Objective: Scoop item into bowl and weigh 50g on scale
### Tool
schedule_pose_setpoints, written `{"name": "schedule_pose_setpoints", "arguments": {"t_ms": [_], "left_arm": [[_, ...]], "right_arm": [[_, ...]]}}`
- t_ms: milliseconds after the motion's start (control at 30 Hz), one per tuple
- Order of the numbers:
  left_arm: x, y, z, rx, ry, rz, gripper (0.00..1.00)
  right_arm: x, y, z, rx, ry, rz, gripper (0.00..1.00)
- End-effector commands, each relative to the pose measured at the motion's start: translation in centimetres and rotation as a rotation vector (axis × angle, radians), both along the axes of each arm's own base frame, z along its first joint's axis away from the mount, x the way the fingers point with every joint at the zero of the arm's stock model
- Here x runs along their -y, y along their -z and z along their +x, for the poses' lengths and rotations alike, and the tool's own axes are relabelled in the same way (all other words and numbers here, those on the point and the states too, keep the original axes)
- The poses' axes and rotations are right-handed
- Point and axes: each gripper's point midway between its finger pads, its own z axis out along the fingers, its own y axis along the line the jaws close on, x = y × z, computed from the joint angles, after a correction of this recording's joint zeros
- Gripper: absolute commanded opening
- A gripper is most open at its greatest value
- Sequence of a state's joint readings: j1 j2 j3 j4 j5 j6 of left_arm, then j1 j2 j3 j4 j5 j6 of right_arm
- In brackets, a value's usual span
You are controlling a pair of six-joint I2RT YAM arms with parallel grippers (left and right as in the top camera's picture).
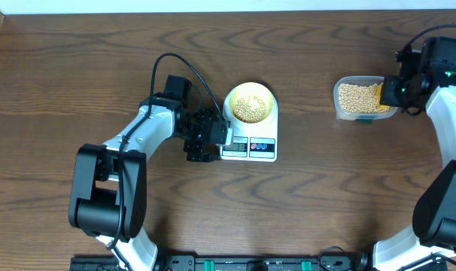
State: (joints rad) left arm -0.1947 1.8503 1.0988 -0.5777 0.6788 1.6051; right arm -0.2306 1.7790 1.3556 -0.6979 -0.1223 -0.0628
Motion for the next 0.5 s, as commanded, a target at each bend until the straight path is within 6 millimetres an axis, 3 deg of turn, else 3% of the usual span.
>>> {"name": "schedule_pose_setpoints", "arguments": {"t_ms": [0,267,467], "left_arm": [[0.2,0.6,-0.6,-0.023,0.015,-0.011,0.98],[0.2,0.6,-0.6,-0.023,0.015,-0.011,0.98],[0.2,0.6,-0.6,-0.023,0.015,-0.011,0.98]], "right_arm": [[-0.7,0.7,-0.5,0.000,-0.027,0.036,0.01],[-3.3,0.3,-0.2,0.036,-0.093,0.169,0.01],[-4.0,1.4,-0.9,0.014,-0.078,0.221,0.01]]}}
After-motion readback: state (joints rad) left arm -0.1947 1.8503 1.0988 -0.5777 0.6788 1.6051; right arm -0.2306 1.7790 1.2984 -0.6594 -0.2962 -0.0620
